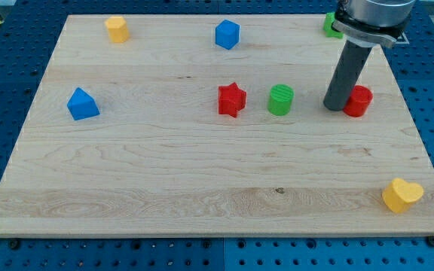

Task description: Slide the red star towards the bottom left of the board

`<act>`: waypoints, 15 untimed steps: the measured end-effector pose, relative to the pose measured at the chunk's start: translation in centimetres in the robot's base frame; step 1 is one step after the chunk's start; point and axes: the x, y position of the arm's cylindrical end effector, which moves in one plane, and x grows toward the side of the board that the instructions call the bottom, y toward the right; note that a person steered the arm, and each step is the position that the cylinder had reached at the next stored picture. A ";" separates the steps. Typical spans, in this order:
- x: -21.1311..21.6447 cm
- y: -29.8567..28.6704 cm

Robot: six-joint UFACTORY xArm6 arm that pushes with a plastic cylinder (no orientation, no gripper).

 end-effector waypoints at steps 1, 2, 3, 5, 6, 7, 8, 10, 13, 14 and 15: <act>0.0 0.7; 0.0 1.8; 0.0 1.6; -2.3 -3.6; -4.0 -4.8; -4.5 -6.1; -5.0 -9.2; -5.1 -9.5; -1.6 -12.6; 0.5 -13.1; -1.0 -14.0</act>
